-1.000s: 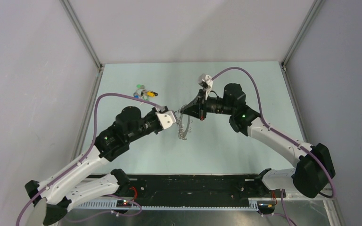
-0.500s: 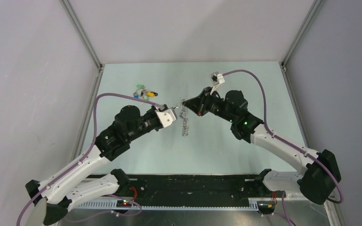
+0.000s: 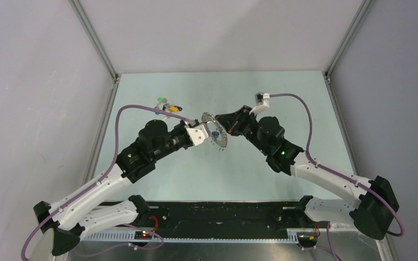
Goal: Remove the keys from the keyring
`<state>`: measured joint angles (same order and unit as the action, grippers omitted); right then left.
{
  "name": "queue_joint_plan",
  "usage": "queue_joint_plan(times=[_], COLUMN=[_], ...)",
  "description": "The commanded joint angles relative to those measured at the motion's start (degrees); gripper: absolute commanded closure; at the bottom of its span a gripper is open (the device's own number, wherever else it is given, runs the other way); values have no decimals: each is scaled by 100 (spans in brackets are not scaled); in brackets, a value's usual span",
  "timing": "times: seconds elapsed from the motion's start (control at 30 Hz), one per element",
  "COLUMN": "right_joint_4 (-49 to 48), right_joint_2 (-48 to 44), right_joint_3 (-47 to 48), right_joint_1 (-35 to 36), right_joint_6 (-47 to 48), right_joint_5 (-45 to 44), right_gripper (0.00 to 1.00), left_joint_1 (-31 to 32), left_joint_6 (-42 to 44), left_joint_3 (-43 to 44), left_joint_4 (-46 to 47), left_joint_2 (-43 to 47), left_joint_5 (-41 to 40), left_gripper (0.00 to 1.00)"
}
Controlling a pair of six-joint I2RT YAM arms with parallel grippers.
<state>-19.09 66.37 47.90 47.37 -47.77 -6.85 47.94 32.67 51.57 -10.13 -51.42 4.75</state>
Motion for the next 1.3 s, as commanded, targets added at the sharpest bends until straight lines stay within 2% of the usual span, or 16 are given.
queue_joint_plan(times=[0.0, 0.17, 0.3, 0.4, 0.5, 0.6, 0.67, 0.73, 0.77, 0.87, 0.93, 1.03, 1.13, 1.27], right_joint_4=[-377, 101, -87, -307, -294, -335, -592, -780, -767, -582, -509, -719, -795, -889], right_joint_2=[-275, -412, -516, -490, -491, -573, -701, -865, -977, -1127, -1189, -1219, -1191, -1062], right_joint_3=[69, 43, -201, -287, -304, -387, -578, -805, -913, -972, -975, -970, -975, -975], right_joint_1=[-166, -158, -159, -164, -166, -220, -331, -507, -643, -1046, -1433, -1730, -1687, -1632], right_joint_6=[-600, -1191, -1511, -1368, -811, -43, 718, 1488, 1878, 2420, 2523, 3162, 4287, 5074], right_joint_5=[-2124, -2721, -2887, -2722, -2419, -1705, -937, -131, 301, 1278, 2059, 3331, 4000, 4733], right_gripper=[100, 100, 100, 100, 100, 99, 89, 78, 70, 48, 48, 53, 58, 56], left_joint_1=[282, 384, 527, 615, 619, 595, 561, 532, 532, 526, 526, 519, 523, 523], left_joint_6=[170, 249, 396, 466, 404, 335, 300, 284, 289, 324, 352, 388, 408, 444], left_joint_3=[-32, -59, -137, -146, -111, -89, -63, -45, -47, -69, -90, -107, -127, -145], left_joint_4=[-228, -227, -240, -239, -233, -233, -236, -233, -230, -227, -228, -231, -233, -228], left_joint_2=[66, 13, -41, -63, -12, -1, 14, 51, 88, 180, 231, 271, 317, 358], left_joint_5=[130, 11, -62, -183, -353, -447, -415, -327, -280, -185, -128, -46, 61, 147], left_gripper=[100, 100, 100, 100, 100, 100, 100, 100, 100, 100, 100, 100, 100, 100])
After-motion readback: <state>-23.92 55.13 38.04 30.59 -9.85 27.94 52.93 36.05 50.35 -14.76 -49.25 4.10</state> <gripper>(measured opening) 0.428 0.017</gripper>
